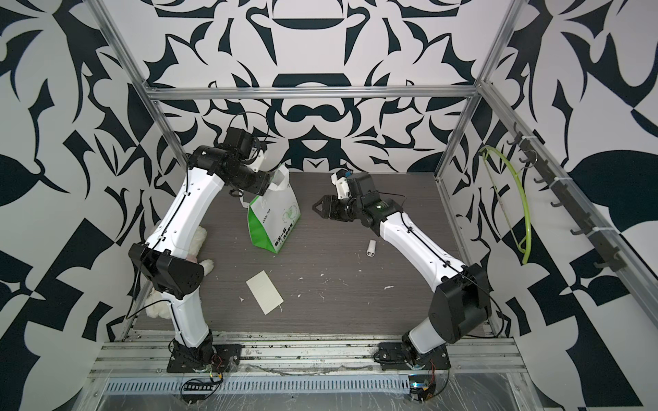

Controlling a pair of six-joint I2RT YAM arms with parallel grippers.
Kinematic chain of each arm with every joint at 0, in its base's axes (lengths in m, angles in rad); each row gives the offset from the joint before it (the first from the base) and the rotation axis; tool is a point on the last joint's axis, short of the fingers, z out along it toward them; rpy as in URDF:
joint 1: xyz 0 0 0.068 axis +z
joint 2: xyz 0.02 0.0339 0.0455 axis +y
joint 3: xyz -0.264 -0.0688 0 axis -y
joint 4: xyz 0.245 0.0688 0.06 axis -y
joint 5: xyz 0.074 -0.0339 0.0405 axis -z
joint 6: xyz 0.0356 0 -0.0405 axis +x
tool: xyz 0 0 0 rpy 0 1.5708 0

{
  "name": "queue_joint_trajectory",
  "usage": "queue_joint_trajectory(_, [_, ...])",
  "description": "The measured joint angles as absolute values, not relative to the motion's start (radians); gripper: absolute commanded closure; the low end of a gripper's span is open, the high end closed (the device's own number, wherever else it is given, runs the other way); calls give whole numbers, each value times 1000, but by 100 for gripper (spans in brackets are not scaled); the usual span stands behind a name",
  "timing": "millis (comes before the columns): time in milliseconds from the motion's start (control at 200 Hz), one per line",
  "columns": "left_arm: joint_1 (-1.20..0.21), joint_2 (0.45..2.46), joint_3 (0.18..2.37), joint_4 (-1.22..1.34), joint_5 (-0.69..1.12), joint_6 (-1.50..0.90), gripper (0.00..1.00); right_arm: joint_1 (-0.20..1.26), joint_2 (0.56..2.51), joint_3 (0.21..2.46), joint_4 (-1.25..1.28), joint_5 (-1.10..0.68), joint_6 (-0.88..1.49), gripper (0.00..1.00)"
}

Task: Staple the receipts to the bags
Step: Adjust the takeout bag at the center of the board.

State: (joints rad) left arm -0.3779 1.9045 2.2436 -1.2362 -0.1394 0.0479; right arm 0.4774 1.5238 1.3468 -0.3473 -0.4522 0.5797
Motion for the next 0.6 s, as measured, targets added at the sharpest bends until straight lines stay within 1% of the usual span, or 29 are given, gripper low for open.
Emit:
queue_joint_trajectory(295, [-370,1837,2242,-1230,-169,44,37,477,1524,1347,-347,-452,580,47])
queue_joint_trajectory(375, [-361,1801,2216,-1220,-172,32,38,477,1524,1347,-348,-452,580,47])
queue_joint_trajectory(475, [-345,1709,2097,-1174,-165,-2,38,477,1524,1347,-348,-452,579,47])
queue_joint_trajectory(600, [-322,1525,1846,-1075,-134,-84,37,477,1520,1333,-351,-459,568,47])
